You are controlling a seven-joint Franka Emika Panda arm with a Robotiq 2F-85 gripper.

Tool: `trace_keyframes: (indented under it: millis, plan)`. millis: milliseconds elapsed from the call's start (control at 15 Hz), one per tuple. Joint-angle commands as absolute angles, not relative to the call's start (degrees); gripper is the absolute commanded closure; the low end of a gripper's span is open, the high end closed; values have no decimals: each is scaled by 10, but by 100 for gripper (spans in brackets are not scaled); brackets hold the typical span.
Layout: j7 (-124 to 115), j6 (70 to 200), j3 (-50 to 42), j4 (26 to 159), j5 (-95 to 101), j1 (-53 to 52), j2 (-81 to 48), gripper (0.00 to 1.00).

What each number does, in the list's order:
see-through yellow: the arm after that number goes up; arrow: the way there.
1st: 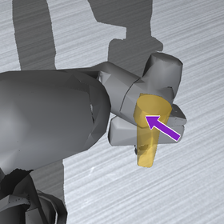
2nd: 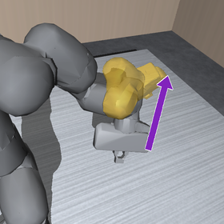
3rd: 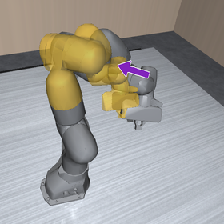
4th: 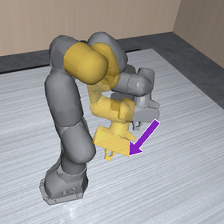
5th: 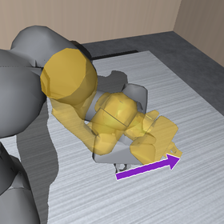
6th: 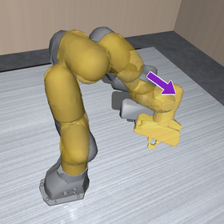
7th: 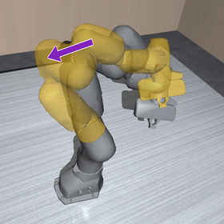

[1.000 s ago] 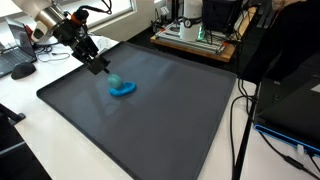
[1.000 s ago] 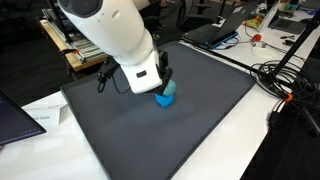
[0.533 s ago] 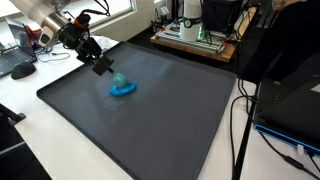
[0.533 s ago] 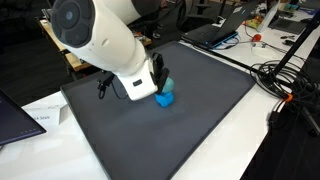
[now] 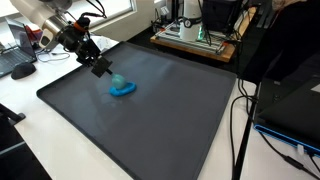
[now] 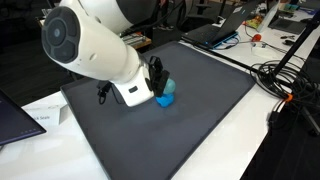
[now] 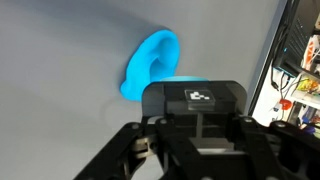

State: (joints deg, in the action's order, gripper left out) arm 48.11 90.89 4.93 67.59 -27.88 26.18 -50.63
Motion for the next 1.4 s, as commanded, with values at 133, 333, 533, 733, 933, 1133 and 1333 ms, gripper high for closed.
trace_keyframes:
  millis: [133, 333, 533, 733, 933, 1133, 1333]
  plan:
    - [467, 897, 50, 659, -291, 264, -509, 78]
    - [442, 905, 45, 678, -279, 255, -481, 78]
    - [401, 912, 37, 684, -264, 241, -456, 78]
    - [346, 918, 24, 684, -236, 215, -437, 78]
    - [282, 903, 9, 672, -186, 181, -425, 78]
    - [231, 885, 1, 661, -133, 151, -417, 78]
    - [189, 873, -10, 651, -75, 115, -412, 78]
